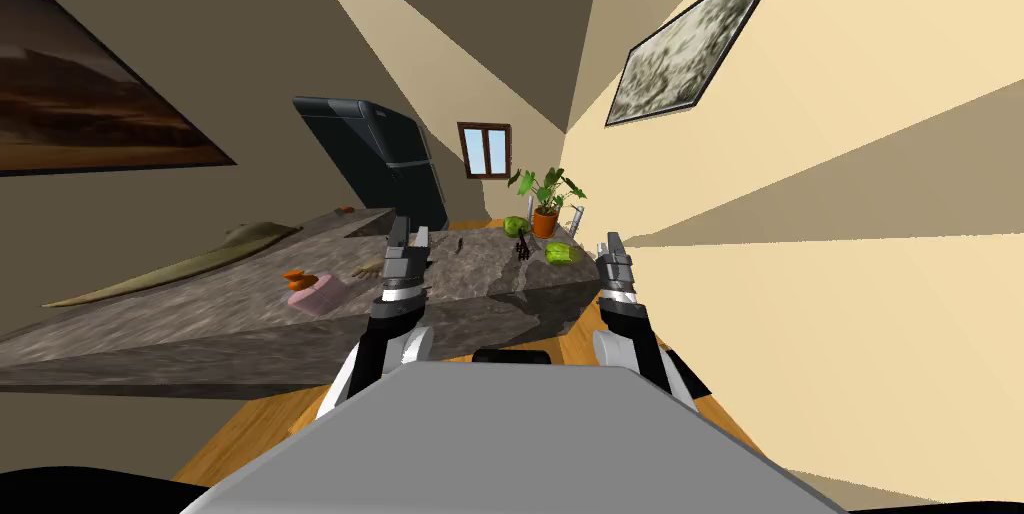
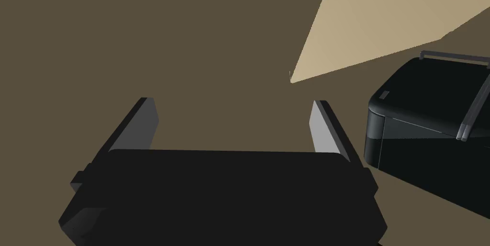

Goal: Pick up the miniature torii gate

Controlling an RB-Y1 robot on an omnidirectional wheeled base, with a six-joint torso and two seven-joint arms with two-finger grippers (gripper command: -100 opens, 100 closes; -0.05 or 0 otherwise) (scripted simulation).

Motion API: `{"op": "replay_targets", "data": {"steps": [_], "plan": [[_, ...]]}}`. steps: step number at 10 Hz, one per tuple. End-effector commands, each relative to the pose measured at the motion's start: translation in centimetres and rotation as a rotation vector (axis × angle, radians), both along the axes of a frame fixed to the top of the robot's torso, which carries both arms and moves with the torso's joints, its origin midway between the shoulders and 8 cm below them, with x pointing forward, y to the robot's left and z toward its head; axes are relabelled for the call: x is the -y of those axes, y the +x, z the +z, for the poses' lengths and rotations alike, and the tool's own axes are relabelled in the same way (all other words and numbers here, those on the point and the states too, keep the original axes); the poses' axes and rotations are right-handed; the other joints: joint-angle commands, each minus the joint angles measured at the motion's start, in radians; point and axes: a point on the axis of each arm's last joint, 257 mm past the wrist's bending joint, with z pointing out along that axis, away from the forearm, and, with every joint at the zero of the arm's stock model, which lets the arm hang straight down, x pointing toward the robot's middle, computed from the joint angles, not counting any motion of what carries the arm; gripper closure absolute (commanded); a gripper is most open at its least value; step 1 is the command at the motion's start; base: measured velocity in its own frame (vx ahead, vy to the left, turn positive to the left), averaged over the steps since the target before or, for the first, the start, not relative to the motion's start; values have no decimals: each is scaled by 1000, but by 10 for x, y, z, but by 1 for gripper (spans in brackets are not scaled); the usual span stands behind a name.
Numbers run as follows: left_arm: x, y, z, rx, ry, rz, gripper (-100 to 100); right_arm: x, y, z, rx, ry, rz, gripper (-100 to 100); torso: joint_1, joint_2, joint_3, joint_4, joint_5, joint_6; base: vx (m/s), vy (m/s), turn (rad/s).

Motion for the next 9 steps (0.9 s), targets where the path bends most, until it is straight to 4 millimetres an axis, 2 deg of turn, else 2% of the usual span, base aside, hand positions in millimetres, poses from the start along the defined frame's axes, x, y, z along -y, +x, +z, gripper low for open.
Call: {"op": "replay_targets", "data": {"steps": [1, 5, 6, 7, 8, 9], "plan": [[0, 0, 0, 0, 0, 0, 0, -11, 11, 0, -10, -13, 44, -100, 0, 0, 0, 0, 0, 0, -7, -2, 275], [0, 0, 0, 0, 0, 0, 0, -49, 46, -4, -57, -33, 180, -100, -2, 0, 0, 0, 0, -1, -13, -30, 373], [0, 0, 0, 0, 0, 0, 0, -50, 46, -3, -56, -41, 182, -100, -3, 0, 0, 0, -1, 0, -9, -30, -68], [0, 0, 0, 0, 0, 0, 0, -63, 57, -5, -76, -52, 227, -100, -2, 0, 0, 0, -1, 0, -5, -20, 332], [0, 0, 0, 0, 0, 0, 0, -75, 67, -16, -118, -54, 264, -100, -2, 0, 0, 0, 0, -1, -14, -44, 483], [0, 0, 0, 0, 0, 0, 0, -78, 69, -8, -101, -68, 273, -100, -3, 0, 0, 0, -1, -1, -11, -41, 159]]}}
